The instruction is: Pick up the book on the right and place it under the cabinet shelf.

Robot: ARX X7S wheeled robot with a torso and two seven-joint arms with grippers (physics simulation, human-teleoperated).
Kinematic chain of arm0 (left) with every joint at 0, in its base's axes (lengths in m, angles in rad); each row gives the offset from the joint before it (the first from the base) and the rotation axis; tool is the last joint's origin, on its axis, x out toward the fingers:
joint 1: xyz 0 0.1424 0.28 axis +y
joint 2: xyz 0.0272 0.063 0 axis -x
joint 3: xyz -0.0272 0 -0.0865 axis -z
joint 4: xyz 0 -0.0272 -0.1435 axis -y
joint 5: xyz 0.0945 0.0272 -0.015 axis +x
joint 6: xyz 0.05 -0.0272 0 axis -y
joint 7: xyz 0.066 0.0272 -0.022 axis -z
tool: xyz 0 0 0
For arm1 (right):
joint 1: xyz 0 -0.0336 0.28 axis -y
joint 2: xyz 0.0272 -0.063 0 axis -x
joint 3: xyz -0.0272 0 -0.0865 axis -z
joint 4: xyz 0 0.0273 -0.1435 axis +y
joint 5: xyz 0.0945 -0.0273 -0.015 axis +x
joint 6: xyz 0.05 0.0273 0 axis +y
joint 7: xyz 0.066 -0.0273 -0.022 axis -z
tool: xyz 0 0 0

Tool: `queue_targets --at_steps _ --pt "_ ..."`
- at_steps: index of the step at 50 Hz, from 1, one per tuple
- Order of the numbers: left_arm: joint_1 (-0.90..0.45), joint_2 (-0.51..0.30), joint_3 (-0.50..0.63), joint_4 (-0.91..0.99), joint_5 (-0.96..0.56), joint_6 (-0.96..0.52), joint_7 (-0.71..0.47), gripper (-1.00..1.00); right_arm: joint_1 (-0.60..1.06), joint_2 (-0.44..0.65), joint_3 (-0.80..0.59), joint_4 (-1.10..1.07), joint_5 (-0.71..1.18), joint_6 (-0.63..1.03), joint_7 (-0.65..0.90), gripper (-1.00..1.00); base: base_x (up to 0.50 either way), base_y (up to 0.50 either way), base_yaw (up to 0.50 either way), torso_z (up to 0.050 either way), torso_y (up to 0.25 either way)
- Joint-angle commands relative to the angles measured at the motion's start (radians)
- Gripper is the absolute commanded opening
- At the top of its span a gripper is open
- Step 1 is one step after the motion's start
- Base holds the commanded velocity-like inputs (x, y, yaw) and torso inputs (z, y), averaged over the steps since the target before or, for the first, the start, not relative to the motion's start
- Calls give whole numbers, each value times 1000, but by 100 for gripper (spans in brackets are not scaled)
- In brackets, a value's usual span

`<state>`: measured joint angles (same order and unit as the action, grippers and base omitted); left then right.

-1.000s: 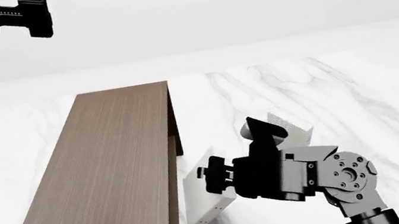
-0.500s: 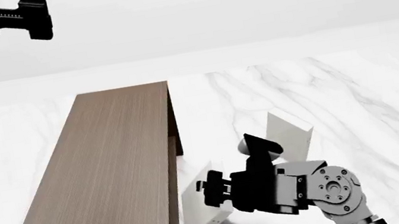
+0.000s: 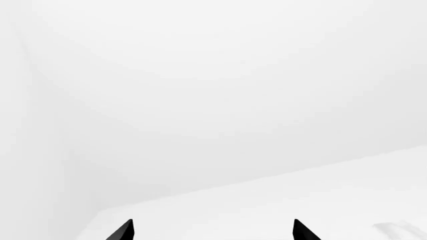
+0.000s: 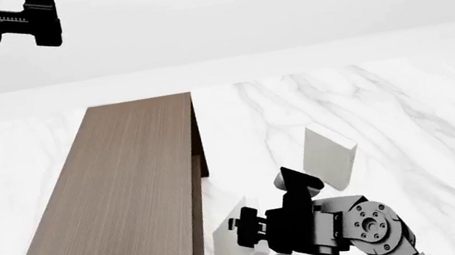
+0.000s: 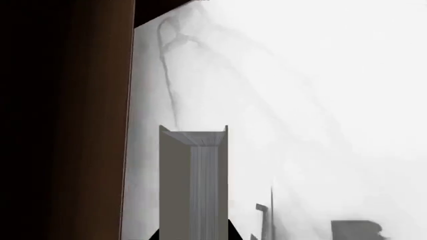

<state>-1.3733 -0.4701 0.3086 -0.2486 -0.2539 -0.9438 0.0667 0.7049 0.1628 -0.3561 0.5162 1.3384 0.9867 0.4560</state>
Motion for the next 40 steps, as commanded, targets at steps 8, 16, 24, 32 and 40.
queue_targets --at_steps 8,16,24,32,40 --pt "0 -4 4 0 -1 3 1 100 35 -28 -29 114 -26 -69 -126 -100 0 0 1 0 0" --pt "4 -10 3 6 -2 0 -1 100 83 -53 -55 239 -69 -118 -196 -100 0 0 1 0 0" --pt "9 -13 1 7 -3 3 -1 100 87 -55 -68 273 -82 -132 -211 -100 0 0 1 0 0" --pt "11 -12 1 7 -5 7 -1 100 87 -51 -73 274 -77 -124 -206 100 0 0 0 0 0" --pt "12 -15 -2 12 -8 5 -1 100 85 -44 -74 256 -69 -115 -187 100 0 0 0 0 0"
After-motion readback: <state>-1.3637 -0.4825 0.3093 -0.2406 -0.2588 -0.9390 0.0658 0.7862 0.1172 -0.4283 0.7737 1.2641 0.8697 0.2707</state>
